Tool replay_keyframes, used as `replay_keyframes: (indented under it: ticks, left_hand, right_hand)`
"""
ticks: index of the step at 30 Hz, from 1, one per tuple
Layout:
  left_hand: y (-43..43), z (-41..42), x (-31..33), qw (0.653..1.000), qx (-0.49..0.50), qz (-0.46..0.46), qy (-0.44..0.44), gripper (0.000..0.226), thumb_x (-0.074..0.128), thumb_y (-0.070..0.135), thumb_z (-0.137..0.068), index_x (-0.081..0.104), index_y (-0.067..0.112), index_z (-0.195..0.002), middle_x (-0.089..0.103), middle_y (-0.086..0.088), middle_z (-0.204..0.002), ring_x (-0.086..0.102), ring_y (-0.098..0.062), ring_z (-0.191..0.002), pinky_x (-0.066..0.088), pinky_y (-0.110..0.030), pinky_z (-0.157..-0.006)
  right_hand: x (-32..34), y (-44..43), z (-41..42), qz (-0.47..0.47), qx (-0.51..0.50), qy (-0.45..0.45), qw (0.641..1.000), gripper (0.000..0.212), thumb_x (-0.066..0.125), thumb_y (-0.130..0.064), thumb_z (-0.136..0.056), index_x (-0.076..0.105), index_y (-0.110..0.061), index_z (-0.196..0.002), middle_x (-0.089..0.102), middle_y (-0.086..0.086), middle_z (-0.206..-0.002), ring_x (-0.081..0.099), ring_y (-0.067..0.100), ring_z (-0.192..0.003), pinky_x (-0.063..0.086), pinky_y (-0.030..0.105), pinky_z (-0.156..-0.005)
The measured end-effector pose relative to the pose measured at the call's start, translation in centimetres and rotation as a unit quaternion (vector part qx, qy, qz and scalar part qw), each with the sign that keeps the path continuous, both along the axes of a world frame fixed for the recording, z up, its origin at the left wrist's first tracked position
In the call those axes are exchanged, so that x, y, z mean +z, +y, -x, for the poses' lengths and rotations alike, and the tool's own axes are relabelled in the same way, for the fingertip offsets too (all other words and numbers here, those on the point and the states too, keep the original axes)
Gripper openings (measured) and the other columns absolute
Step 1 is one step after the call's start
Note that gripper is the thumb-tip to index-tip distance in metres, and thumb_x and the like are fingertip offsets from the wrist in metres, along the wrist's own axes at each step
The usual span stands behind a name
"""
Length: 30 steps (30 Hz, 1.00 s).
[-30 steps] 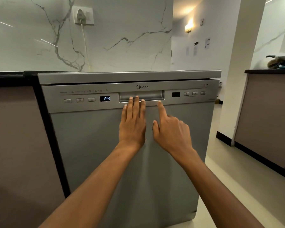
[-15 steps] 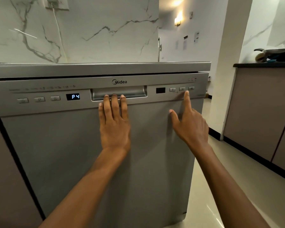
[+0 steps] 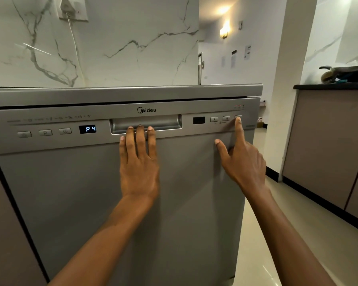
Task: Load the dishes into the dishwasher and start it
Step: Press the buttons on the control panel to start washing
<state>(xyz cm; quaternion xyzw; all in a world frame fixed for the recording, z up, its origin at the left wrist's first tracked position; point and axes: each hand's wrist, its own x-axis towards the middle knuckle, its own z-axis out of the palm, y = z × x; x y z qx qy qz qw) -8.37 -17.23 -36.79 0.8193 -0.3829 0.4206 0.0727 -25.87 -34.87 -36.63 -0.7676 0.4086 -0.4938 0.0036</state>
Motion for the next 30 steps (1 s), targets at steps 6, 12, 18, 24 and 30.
replay_keyframes:
  ticks: [6,12,18,24,30]
  left_hand:
    - [0.3,0.5,0.3,1.0,0.001,-0.01,0.008,0.14,0.088,0.036,-0.064,-0.012,-0.002,-0.155,0.008,-0.027,-0.158,0.004,-0.046,-0.149,0.003,-0.054,-0.124]
    - [0.4,0.7,0.5,1.0,0.0,-0.014,0.012,0.138,0.088,0.036,-0.066,-0.01,-0.002,-0.155,0.01,-0.028,-0.159,0.005,-0.046,-0.149,0.004,-0.055,-0.124]
    - [0.5,0.9,0.6,1.0,-0.001,-0.022,0.018,0.137,0.087,0.036,-0.068,-0.012,-0.002,-0.155,0.007,-0.028,-0.159,0.004,-0.047,-0.15,0.004,-0.056,-0.124]
    - [0.5,0.8,0.5,1.0,-0.005,-0.019,0.018,0.135,0.088,0.033,-0.066,-0.005,-0.003,-0.156,0.011,-0.029,-0.159,0.008,-0.048,-0.149,0.009,-0.057,-0.124]
    - [0.6,0.9,0.6,1.0,-0.003,-0.025,0.016,0.129,0.084,0.03,-0.071,-0.008,-0.003,-0.156,0.009,-0.029,-0.16,0.005,-0.048,-0.15,0.007,-0.057,-0.123]
  right_hand:
    - [0.2,-0.3,1.0,0.004,-0.002,0.019,1.0,0.077,0.043,-0.062,-0.098,0.001,-0.038,-0.159,0.058,-0.002,-0.064,0.055,0.013,-0.054,0.042,0.028,-0.054]
    - [0.7,0.0,1.0,-0.023,-0.005,0.036,0.999,0.076,0.045,-0.062,-0.098,0.004,-0.039,-0.158,0.056,0.0,-0.062,0.052,0.014,-0.053,0.041,0.03,-0.054]
    - [1.2,0.3,1.5,-0.041,-0.017,0.064,0.997,0.076,0.04,-0.066,-0.097,0.002,-0.042,-0.157,0.052,0.001,-0.06,0.048,0.016,-0.052,0.04,0.031,-0.055]
    - [1.9,0.5,2.0,-0.035,-0.034,0.102,0.994,0.073,0.035,-0.066,-0.098,0.002,-0.039,-0.157,0.052,0.003,-0.065,0.044,0.015,-0.051,0.038,0.03,-0.054]
    - [2.5,0.5,2.3,-0.036,-0.048,0.124,0.991,0.071,0.035,-0.068,-0.098,0.005,-0.04,-0.156,0.05,0.003,-0.065,0.052,0.021,-0.056,0.042,0.032,-0.054]
